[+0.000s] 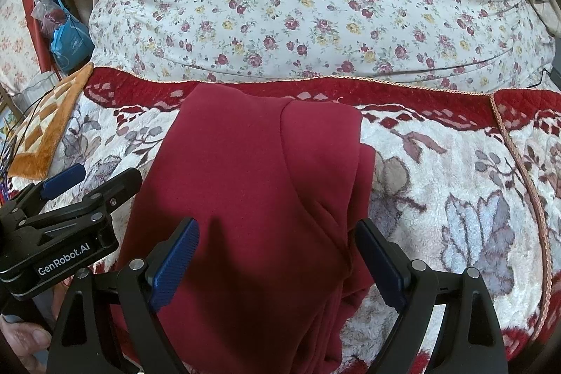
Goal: Fold small clothes
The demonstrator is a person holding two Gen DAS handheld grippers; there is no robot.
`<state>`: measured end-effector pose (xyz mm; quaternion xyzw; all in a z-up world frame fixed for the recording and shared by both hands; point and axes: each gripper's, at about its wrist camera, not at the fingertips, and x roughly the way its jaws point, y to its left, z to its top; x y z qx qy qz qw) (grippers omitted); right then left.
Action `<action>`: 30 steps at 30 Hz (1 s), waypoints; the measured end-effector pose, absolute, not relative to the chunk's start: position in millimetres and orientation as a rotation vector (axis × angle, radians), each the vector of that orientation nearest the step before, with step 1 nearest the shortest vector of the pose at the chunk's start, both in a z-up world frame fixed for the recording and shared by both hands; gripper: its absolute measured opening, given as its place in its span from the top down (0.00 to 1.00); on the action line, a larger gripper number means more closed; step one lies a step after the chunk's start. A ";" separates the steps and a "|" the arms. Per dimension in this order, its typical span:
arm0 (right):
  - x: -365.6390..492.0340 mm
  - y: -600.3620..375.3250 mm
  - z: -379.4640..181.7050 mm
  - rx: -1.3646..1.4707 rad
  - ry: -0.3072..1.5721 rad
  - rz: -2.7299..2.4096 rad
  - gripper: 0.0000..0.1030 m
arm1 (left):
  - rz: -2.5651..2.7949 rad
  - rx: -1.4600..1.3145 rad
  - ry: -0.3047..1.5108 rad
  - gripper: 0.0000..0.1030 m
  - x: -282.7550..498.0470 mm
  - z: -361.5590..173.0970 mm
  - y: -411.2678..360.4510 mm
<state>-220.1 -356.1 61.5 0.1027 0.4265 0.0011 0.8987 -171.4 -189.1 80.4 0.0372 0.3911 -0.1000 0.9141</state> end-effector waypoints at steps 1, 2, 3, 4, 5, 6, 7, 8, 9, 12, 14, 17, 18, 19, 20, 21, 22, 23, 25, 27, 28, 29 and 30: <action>-220.0 -355.9 61.2 0.212 0.883 0.003 0.09 | -0.205 0.077 0.807 0.12 -171.1 80.6 -188.3; -220.1 -355.7 61.4 0.213 0.883 0.002 0.09 | -0.205 0.078 0.806 0.12 -171.2 80.6 -188.7; -220.1 -355.7 61.4 0.213 0.883 0.002 0.09 | -0.204 0.078 0.806 0.12 -171.2 80.6 -187.9; -220.0 -355.7 61.4 0.213 0.882 0.002 0.09 | -0.204 0.078 0.806 0.12 -170.9 80.6 -187.3; -219.9 -355.8 61.3 0.213 0.883 0.001 0.09 | -0.203 0.078 0.807 0.12 -170.6 80.6 -186.6; -219.9 -355.9 61.3 0.213 0.883 0.001 0.09 | -0.204 0.078 0.807 0.12 -170.8 80.0 -186.8; -219.8 -355.9 61.2 0.213 0.884 0.001 0.09 | -0.203 0.078 0.808 0.12 -170.5 80.0 -186.1; -219.8 -356.3 61.2 0.215 0.883 0.002 0.09 | -0.202 0.078 0.807 0.12 -170.3 80.0 -185.5; -219.9 -356.0 61.2 0.216 0.883 0.001 0.09 | -0.205 0.079 0.806 0.12 -170.7 79.6 -186.9; -219.7 -356.3 61.1 0.215 0.884 0.002 0.09 | -0.209 0.079 0.811 0.12 -170.4 79.1 -186.1; -219.8 -356.1 61.2 0.216 0.883 0.002 0.09 | -0.212 0.073 0.815 0.12 -170.1 78.6 -184.0; -219.8 -355.6 61.1 0.216 0.884 0.001 0.09 | -0.209 0.074 0.813 0.12 -170.2 78.0 -186.2; -220.1 -355.4 61.2 0.217 0.884 0.000 0.09 | -0.210 0.074 0.814 0.12 -170.3 78.0 -186.6; -220.1 -355.3 61.1 0.218 0.884 0.001 0.09 | -0.211 0.074 0.813 0.12 -169.9 77.8 -185.1; -220.1 -355.3 61.1 0.217 0.883 0.000 0.09 | -0.210 0.074 0.814 0.12 -170.4 77.9 -187.6; -220.1 -355.2 61.0 0.217 0.883 0.000 0.09 | -0.211 0.077 0.813 0.12 -170.3 77.8 -187.2; -220.0 -355.2 60.9 0.217 0.884 0.000 0.09 | -0.211 0.078 0.813 0.12 -170.3 77.7 -187.2; -219.9 -355.4 61.0 0.217 0.884 0.001 0.09 | -0.209 0.077 0.813 0.12 -170.6 77.9 -188.4; -220.1 -355.1 60.8 0.217 0.884 0.000 0.09 | -0.207 0.079 0.810 0.12 -170.5 77.7 -187.3; -219.9 -355.3 60.9 0.218 0.884 0.000 0.09 | -0.210 0.084 0.808 0.12 -170.6 78.5 -187.1; -219.8 -355.6 60.9 0.218 0.884 0.000 0.09 | -0.210 0.084 0.808 0.12 -170.8 78.5 -187.4; -220.3 -354.9 60.7 0.219 0.884 0.000 0.09 | -0.208 0.085 0.807 0.11 -171.2 78.5 -188.2; -220.2 -355.1 60.8 0.219 0.884 0.000 0.09 | -0.206 0.084 0.808 0.11 -171.7 78.4 -189.7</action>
